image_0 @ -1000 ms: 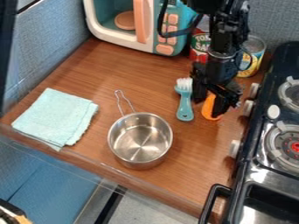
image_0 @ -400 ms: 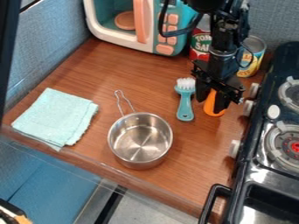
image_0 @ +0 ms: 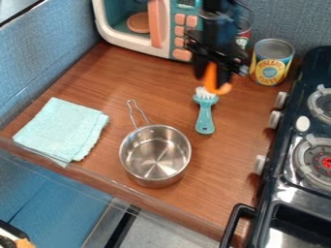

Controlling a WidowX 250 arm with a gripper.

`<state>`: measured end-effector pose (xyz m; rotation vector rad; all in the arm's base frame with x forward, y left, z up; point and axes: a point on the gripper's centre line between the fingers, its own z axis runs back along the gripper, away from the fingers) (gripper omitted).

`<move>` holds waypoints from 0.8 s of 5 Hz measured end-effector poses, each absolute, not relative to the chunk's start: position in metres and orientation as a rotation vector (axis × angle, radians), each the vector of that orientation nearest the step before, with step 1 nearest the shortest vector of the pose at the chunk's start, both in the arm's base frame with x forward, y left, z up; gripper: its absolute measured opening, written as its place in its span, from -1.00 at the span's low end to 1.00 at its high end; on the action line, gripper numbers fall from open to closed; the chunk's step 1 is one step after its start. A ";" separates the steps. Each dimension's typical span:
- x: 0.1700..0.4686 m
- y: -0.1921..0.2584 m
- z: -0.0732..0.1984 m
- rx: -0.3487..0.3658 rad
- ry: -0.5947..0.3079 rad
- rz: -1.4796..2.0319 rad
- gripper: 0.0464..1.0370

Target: Put the yellow thing to left top of the table

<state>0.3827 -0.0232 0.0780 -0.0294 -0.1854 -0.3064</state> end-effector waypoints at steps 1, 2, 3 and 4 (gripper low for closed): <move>0.371 0.023 0.081 0.006 -0.170 -0.224 0.06; 0.362 0.072 0.078 0.043 -0.147 -0.138 0.06; 0.355 0.100 0.067 0.061 -0.118 -0.089 0.06; 0.354 0.116 0.052 0.101 -0.092 -0.072 0.06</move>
